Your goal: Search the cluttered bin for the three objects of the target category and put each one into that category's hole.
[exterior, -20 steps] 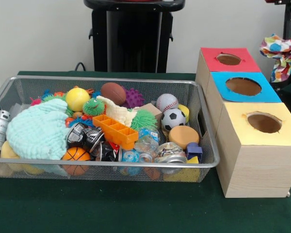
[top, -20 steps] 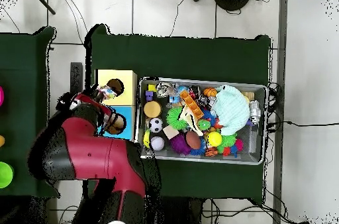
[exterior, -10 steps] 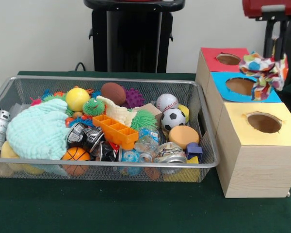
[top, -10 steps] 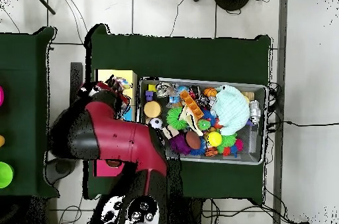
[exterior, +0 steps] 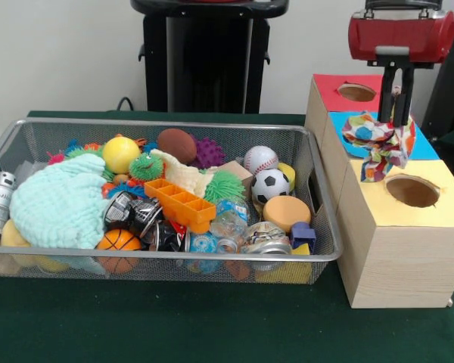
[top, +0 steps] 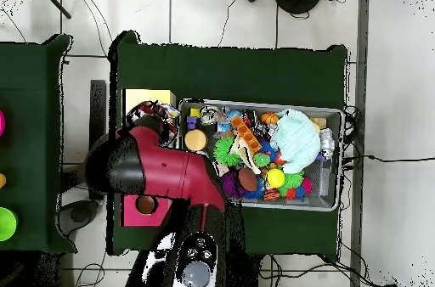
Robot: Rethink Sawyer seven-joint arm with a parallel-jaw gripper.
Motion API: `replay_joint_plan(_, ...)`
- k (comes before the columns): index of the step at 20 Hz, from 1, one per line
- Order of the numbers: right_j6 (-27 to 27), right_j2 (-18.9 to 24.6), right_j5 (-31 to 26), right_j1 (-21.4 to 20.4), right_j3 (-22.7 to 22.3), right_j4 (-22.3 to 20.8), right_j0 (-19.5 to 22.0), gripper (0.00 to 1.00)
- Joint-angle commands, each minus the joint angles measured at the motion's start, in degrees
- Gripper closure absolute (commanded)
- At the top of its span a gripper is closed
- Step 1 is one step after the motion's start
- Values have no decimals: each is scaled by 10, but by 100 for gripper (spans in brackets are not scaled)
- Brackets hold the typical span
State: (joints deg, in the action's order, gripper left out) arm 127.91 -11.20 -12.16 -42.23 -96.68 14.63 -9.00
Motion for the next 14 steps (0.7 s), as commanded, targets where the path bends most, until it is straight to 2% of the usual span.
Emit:
replay_joint_plan(1,52,31,-63,6,9,-9,-11,100)
replay_joint_plan(11,79,9,-104,11,30,9,-45,100)
replay_joint_plan(14,85,-10,-142,12,43,6,-60,100)
